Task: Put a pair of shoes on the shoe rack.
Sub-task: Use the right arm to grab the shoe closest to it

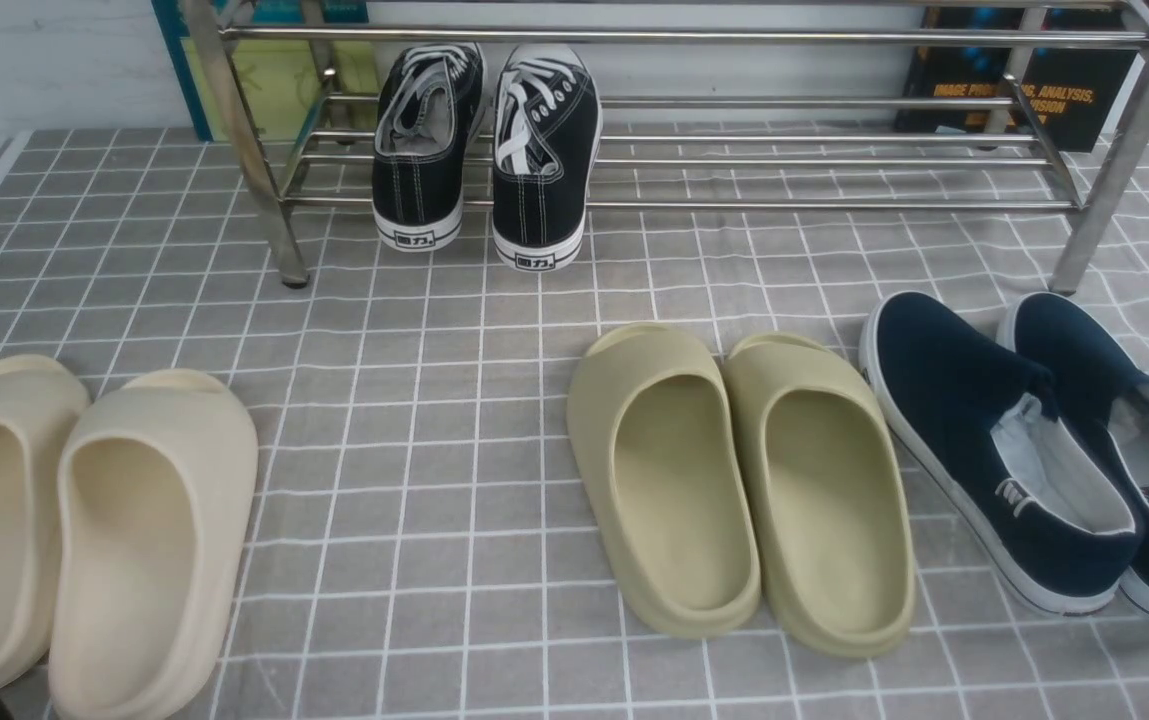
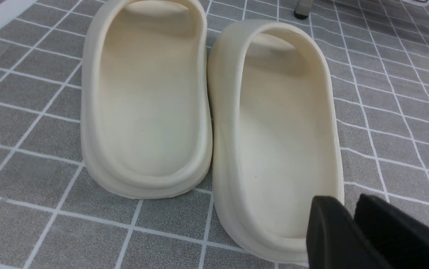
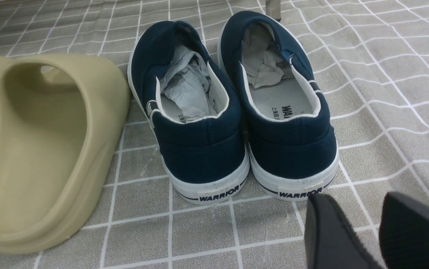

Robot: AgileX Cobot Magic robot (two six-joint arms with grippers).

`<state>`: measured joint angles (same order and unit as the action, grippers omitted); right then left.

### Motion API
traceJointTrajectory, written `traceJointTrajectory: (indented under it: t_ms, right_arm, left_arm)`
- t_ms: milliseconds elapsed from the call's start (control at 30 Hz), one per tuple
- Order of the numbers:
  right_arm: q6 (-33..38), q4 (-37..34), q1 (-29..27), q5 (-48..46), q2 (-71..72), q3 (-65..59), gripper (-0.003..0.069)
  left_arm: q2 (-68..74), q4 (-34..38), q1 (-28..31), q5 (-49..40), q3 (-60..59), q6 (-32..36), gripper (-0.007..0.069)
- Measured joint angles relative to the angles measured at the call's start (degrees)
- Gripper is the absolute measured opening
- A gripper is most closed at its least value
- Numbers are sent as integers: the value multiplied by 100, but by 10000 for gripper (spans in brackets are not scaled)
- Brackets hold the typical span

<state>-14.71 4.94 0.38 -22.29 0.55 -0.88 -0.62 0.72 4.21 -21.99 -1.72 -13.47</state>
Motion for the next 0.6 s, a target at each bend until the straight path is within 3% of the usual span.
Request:
traceJointTrajectory:
  t_ms: [267, 400, 467, 600]
  right_arm:
    - [0, -36, 0, 0, 0, 0, 246]
    - [0, -396, 0, 16, 0, 0, 246]
    - [-73, -820, 0, 26, 0, 0, 246]
    - [-779, -2626, 0, 32, 0, -17, 246]
  left_arm:
    - [0, 0, 0, 0, 0, 0, 112]
    - [0, 0, 0, 0, 0, 0, 112]
    - [0, 0, 0, 0, 0, 0, 112]
    - [0, 0, 0, 0, 0, 0, 112]
